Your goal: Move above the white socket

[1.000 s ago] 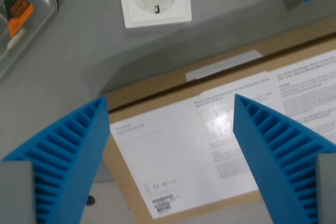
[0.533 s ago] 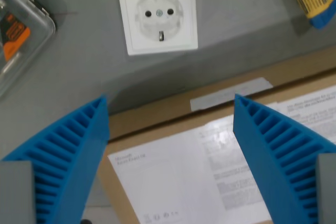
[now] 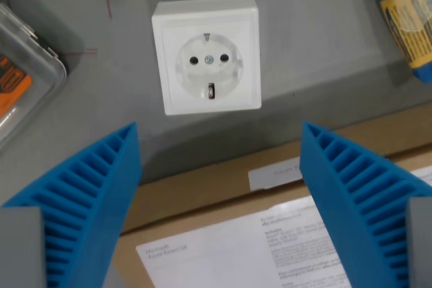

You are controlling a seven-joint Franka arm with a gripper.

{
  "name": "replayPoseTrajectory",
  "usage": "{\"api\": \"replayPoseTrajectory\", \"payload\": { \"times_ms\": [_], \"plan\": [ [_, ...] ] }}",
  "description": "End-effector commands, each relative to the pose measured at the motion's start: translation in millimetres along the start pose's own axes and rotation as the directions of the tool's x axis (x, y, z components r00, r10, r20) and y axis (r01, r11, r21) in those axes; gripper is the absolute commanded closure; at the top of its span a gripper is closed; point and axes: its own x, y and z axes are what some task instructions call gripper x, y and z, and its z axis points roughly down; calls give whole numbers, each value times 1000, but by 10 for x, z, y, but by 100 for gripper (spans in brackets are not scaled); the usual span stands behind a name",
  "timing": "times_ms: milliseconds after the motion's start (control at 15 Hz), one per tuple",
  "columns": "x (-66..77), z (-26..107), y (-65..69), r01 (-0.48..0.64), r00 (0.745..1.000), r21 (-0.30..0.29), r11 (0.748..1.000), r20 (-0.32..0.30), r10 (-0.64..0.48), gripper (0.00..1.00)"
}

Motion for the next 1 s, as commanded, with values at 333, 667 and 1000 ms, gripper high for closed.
{"api": "replayPoseTrajectory", "payload": {
  "times_ms": [333, 667, 1000],
  "plan": [
    [164, 130, -19, 42, 999, 39, 998, 16, -42, 0],
    [242, 207, -20, 42, 999, 39, 998, 26, -43, 0],
    [258, 235, -18, 40, 999, 39, 998, 18, -41, 0]
  ]
}}
